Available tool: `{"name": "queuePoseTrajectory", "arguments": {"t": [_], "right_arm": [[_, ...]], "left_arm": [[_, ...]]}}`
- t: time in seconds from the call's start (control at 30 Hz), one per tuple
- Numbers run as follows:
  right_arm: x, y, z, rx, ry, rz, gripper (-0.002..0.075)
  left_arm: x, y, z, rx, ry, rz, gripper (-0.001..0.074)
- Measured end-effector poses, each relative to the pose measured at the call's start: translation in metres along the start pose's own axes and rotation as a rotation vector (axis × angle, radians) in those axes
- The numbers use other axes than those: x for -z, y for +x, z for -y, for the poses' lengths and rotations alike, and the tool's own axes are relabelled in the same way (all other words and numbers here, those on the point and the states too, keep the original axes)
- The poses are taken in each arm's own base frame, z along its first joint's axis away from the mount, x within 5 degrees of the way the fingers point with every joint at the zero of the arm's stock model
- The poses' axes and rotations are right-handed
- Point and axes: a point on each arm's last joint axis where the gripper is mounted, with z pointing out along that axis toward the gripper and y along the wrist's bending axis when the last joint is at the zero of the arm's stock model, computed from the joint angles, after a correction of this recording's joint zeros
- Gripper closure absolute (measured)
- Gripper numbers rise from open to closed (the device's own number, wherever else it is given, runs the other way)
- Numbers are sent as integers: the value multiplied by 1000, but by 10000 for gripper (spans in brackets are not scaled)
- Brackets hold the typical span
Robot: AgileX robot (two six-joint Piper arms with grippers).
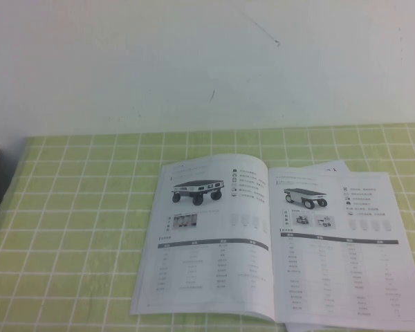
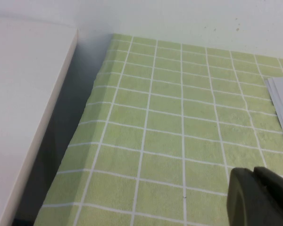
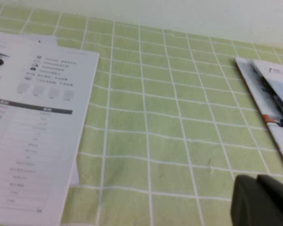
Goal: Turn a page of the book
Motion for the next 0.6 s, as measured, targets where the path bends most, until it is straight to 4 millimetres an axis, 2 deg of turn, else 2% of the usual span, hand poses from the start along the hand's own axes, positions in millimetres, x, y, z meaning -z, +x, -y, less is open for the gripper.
{"name": "queuePoseTrajectory", "arguments": {"t": [0.17, 0.6], "right_arm": [[0, 0, 2, 63, 19, -4, 729], [0, 0, 2, 82, 25, -5, 729]], "left_arm": [[0, 0, 0, 0, 0, -1, 738], [0, 0, 0, 0, 0, -1, 738]]}}
